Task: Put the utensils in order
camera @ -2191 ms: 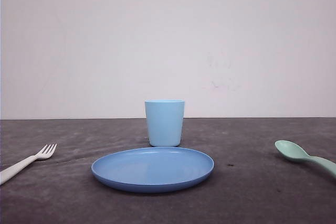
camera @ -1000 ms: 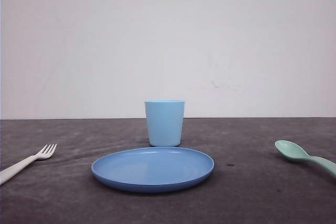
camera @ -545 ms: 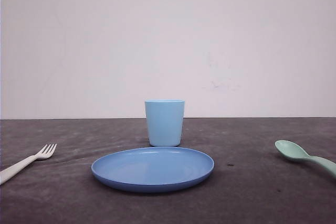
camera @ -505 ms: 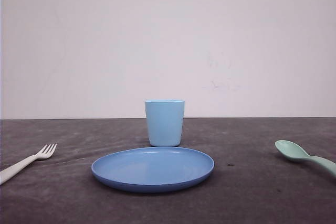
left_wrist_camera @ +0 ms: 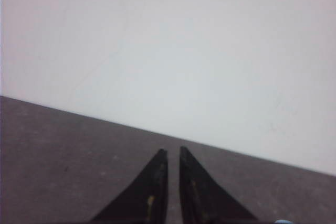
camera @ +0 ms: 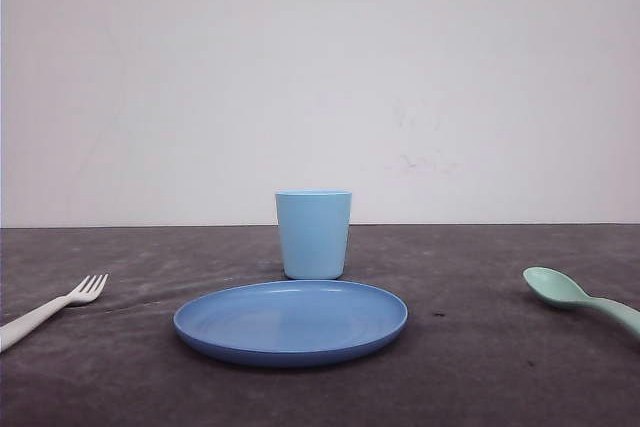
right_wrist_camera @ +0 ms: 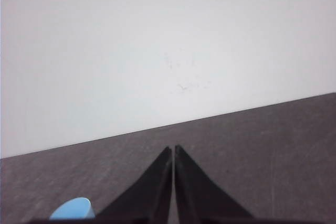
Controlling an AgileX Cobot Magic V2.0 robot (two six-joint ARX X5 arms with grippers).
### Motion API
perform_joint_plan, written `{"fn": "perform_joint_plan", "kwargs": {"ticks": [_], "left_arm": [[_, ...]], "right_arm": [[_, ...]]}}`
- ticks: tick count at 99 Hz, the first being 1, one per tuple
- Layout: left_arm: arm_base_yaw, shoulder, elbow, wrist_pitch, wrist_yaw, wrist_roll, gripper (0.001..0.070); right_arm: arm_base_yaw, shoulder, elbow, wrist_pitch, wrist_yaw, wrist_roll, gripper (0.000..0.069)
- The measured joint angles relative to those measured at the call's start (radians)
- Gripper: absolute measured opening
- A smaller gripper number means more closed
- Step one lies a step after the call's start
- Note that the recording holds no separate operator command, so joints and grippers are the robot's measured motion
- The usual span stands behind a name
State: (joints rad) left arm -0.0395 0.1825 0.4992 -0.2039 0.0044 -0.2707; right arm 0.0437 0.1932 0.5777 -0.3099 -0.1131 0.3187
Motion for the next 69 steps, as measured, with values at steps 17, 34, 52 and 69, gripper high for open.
{"fn": "perform_joint_plan", "kwargs": {"ticks": [17, 34, 52, 69], "left_arm": [[0.0, 0.151, 0.228, -0.175, 0.037, 0.087, 0.0014], [0.0, 0.298, 0.381, -0.314, 0.104, 0.135, 0.0014], [-0.005, 0.428, 0.394, -0.386, 0.119, 0.178, 0.0014], [-0.018, 0.55, 0.394, -0.416, 0.107, 0.2, 0.0014]], "right_arm": [[0.0, 0.156, 0.183, -0.153, -0.019, -0.047, 0.0009], [0.0, 0.328, 0.293, -0.275, -0.019, -0.112, 0.0009], [0.0, 0.492, 0.299, -0.347, -0.019, -0.166, 0.0009], [0.0, 0.66, 0.299, -0.421, -0.018, -0.189, 0.0009]]}}
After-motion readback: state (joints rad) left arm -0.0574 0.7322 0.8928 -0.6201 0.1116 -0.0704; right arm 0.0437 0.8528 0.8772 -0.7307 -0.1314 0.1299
